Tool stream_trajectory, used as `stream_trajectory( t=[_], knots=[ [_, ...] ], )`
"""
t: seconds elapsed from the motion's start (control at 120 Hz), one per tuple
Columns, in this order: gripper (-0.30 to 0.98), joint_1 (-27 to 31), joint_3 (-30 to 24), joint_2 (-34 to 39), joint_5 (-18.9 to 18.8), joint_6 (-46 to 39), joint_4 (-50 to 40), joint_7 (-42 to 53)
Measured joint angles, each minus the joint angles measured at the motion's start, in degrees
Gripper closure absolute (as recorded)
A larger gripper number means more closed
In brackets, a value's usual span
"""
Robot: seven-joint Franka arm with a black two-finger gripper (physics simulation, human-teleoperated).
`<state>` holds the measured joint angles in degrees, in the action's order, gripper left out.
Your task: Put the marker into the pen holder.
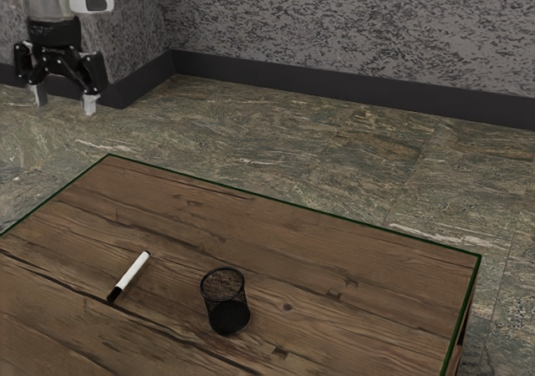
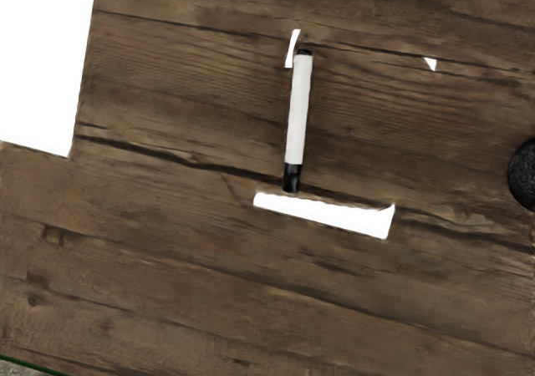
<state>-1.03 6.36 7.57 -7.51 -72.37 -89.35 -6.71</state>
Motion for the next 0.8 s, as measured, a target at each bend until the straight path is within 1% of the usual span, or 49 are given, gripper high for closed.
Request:
stream_trajectory(
  t=[0.05, 0.083, 0.133, 0.192, 0.283, 0.333, 0.408, 0.5, 0.608, 0.8],
  knots=[
    [0.0, -1.29, 0.24, 2.3, -0.15, -3.99, -2.78, -0.99],
    [0.0, -1.6, 0.32, 4.81, -0.23, -6.38, -6.25, -1.6],
    [0.0, -0.11, 0.49, 7.57, -0.38, -9.8, -12.69, -2.46],
    [0.0, 1.41, 0.55, 8.67, -0.32, -14.11, -20.89, -3.41],
    [0.0, 3.22, 0.58, 8.64, -0.08, -21.48, -32.61, -4.86],
    [0.0, 3.84, 0.62, 7.71, 0.02, -26.19, -37.42, -5.54],
    [0.0, 4.12, 0.66, 4.14, 0.13, -33.31, -42.5, -6.38],
    [0.0, 4.07, 0.6, -0.91, 0.27, -41.63, -45.26, -7.08],
    [0.0, 3.99, 0.58, -5.56, 1.13, -49.58, -46.97, -7.32],
    [0.0, 4.23, 0.58, -11.59, 2.07, -59.4, -47.51, -5.3]
  ],
)
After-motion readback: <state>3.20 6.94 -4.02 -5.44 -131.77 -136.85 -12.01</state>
